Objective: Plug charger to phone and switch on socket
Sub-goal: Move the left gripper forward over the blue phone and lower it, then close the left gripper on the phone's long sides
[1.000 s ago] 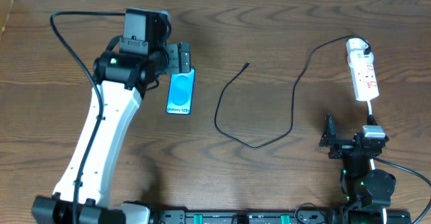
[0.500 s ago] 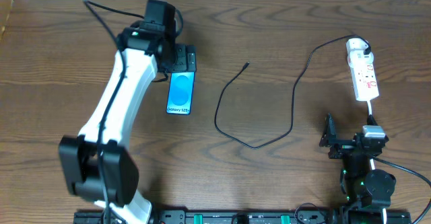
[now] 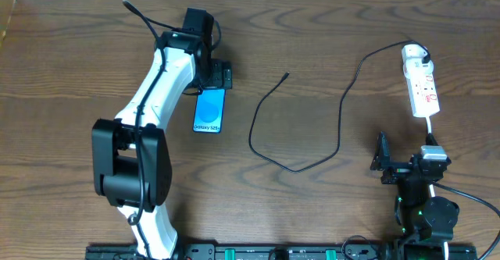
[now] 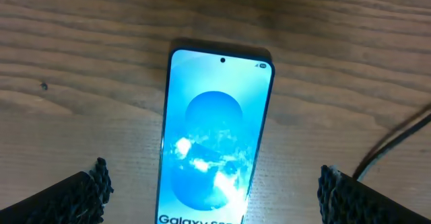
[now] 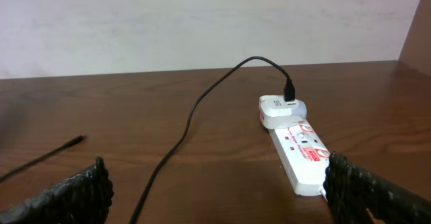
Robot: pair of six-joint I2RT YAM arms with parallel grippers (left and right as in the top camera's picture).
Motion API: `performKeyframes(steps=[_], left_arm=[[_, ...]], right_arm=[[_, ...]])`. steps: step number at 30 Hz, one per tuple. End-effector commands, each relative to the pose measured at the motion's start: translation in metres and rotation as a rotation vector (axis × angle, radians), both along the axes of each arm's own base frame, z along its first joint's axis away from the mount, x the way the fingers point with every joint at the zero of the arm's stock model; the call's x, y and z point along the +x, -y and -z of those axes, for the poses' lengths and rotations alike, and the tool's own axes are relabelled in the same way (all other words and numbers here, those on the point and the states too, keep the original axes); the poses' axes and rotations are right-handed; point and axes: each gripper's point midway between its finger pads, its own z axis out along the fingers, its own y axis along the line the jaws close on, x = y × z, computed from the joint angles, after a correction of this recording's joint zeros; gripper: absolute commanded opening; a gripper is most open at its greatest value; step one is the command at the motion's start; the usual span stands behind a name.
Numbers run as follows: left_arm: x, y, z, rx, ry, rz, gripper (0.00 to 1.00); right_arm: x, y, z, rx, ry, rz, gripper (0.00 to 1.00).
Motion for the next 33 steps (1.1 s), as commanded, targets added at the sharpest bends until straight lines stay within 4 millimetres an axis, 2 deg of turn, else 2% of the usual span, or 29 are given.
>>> performKeyframes(steps=[1, 6, 12, 25, 33], left_arm=[[0.004, -0.001, 0.01, 0.013, -0.014, -0.015, 0.98], [0.0, -0.002, 0.031, 0.023, -0.062, -0.015, 0.98], [0.0, -0.002, 0.048, 0.029, -0.091, -0.015, 0.98], [0.002, -0.002, 0.052, 0.029, -0.09, -0.014, 0.98], [-0.001, -0.003, 0.063, 0.028, -0.085, -0.015, 0.98]], right_arm=[[0.0, -0.002, 0.0, 0.014, 0.0, -0.01, 0.99], [0.0, -0.002, 0.0, 0.013, 0.001, -0.01, 0.99], [0.0, -0.003, 0.001, 0.013, -0.001, -0.011, 0.99], [0.0, -0.002, 0.001, 0.014, -0.001, -0.01, 0.99], [0.0, -0.003, 0.001, 0.014, -0.001, -0.011, 0.99]])
